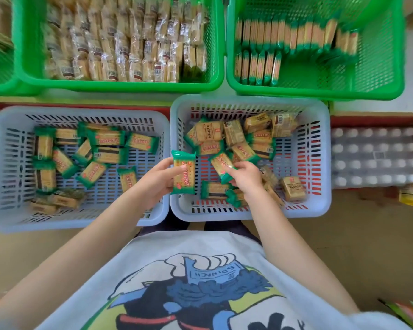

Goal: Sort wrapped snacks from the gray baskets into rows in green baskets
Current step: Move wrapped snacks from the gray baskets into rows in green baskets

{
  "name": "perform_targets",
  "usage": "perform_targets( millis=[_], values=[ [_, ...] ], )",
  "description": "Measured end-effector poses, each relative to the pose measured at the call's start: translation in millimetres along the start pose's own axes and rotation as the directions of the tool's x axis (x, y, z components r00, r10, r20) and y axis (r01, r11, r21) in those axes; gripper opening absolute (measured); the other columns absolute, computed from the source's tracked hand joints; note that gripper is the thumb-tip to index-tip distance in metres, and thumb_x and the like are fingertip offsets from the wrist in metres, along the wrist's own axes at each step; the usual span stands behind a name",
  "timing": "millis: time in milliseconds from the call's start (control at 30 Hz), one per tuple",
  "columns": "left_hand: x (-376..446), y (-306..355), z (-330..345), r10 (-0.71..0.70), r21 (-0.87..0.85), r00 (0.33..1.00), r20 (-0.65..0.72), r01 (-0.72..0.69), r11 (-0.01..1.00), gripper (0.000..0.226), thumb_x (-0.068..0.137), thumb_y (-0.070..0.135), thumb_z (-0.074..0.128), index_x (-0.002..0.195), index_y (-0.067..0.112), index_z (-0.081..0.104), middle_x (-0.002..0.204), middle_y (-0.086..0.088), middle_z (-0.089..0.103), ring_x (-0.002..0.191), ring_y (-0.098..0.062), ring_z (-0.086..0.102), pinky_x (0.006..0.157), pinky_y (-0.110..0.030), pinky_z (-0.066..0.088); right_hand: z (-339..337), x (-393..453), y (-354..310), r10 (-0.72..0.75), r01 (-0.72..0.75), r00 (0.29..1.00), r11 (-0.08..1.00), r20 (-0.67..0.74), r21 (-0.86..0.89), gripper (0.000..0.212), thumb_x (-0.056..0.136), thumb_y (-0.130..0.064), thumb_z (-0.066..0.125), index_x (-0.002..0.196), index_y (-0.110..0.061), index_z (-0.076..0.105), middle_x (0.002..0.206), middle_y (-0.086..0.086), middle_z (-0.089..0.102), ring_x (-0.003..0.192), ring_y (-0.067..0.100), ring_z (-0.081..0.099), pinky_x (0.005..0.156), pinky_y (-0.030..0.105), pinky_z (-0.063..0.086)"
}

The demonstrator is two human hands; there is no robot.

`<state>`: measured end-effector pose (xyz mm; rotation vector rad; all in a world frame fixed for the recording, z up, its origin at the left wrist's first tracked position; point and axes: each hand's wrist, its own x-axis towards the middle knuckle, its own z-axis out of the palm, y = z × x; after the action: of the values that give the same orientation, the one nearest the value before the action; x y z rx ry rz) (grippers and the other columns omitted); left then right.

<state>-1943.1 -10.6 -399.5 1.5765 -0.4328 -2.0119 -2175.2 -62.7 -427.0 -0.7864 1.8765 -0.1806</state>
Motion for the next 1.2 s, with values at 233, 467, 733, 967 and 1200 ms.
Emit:
perform_targets(
  millis=[233,467,733,967,1200],
  values=[
    [5.4,10.5,28.5,0.029,-0.073,0.994,0.109,-0.021,0.997,0.048,0.089,0.039,0.066,0.131,0.022,0.051,0.120,-0.004,0.072,0.110,-0.025,0.069,0.096,-0.042,0.051,-16.8,-58.7,-24.6,-0.255,0.169,0.920,0.944,0.299,0.283,0.016,0.096,-0.013,0.066,0.111,-0.012,0.065,0.096,0.002,0.074,0.084,0.014,0.071,0.074,0.025,0.058],
    [16.5,1.2,37.6,-0.036,-0.021,0.999,0.011,0.036,0.999,0.041,0.091,0.020,0.070,0.126,0.008,0.051,0.119,-0.012,0.071,0.104,-0.028,0.071,0.098,-0.049,0.053,-55.9,-39.4,-8.3,-0.169,0.236,0.963,0.905,0.210,-0.355,0.037,0.091,-0.030,0.073,0.124,-0.018,0.062,0.118,0.000,0.064,0.105,0.018,0.064,0.088,0.034,0.052],
    [19.4,-15.8,32.4,-0.113,0.020,0.994,-0.005,0.113,0.993,0.042,0.092,0.017,0.070,0.128,0.007,0.050,0.118,-0.013,0.071,0.108,-0.031,0.070,0.103,-0.054,0.050,-57.3,-0.2,14.0,0.149,0.231,0.923,0.524,0.355,-0.820,0.090,0.082,-0.039,0.081,0.153,-0.013,0.032,0.157,0.011,0.032,0.139,0.031,0.041,0.104,0.043,0.042],
    [23.2,-18.3,33.5,-0.122,0.021,0.992,-0.036,0.123,0.992,0.036,0.094,0.015,0.067,0.127,0.009,0.051,0.120,-0.012,0.071,0.107,-0.028,0.070,0.095,-0.045,0.055,-53.5,12.0,24.9,0.124,0.218,0.930,0.573,0.346,-0.790,0.108,0.078,-0.054,0.080,0.159,-0.016,0.021,0.161,0.009,0.030,0.144,0.031,0.035,0.114,0.046,0.037],
    [25.5,-19.2,34.4,-0.125,0.010,0.991,-0.052,0.126,0.992,0.037,0.094,0.016,0.068,0.128,0.011,0.051,0.119,-0.010,0.071,0.106,-0.027,0.071,0.092,-0.043,0.056,-46.1,12.3,15.1,0.137,0.234,0.928,0.513,0.347,-0.826,0.095,0.073,-0.055,0.083,0.147,-0.009,0.047,0.148,0.009,0.050,0.131,0.029,0.051,0.105,0.044,0.047]
  ],
)
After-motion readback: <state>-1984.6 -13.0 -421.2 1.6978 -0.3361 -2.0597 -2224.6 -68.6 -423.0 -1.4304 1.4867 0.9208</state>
